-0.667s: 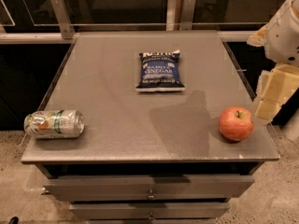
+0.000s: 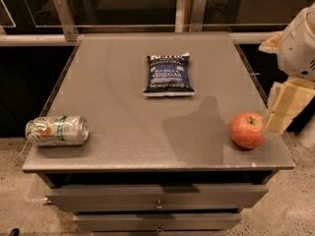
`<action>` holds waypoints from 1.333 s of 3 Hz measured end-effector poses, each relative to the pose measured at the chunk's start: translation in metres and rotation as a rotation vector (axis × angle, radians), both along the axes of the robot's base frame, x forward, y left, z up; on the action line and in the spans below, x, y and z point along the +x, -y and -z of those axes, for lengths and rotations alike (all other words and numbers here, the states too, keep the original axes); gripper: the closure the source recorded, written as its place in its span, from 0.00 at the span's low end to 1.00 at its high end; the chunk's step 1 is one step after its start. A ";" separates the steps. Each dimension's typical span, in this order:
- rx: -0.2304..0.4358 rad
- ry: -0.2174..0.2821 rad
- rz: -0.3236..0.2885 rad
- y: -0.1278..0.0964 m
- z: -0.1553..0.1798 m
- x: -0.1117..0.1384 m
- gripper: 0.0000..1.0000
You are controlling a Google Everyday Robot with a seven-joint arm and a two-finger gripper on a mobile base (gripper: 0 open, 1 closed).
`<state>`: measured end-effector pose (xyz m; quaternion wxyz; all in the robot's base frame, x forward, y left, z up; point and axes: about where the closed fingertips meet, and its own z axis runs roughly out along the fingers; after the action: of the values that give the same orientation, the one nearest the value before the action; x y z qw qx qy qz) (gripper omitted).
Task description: Open bottom drawer
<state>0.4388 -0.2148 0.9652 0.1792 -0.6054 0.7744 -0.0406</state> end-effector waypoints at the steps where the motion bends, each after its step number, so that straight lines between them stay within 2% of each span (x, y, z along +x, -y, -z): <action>1: 0.026 0.013 0.006 0.002 0.026 0.010 0.00; 2: 0.047 0.004 0.014 0.007 0.054 0.025 0.00; 3: 0.055 -0.033 0.018 0.011 0.081 0.032 0.00; 4: 0.057 -0.084 0.017 0.013 0.103 0.025 0.00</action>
Offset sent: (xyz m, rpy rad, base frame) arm 0.0471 -0.0141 -0.0928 0.0778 0.0164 -0.0233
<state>0.4642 -0.2275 0.8623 0.1633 -0.5944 0.7874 0.0057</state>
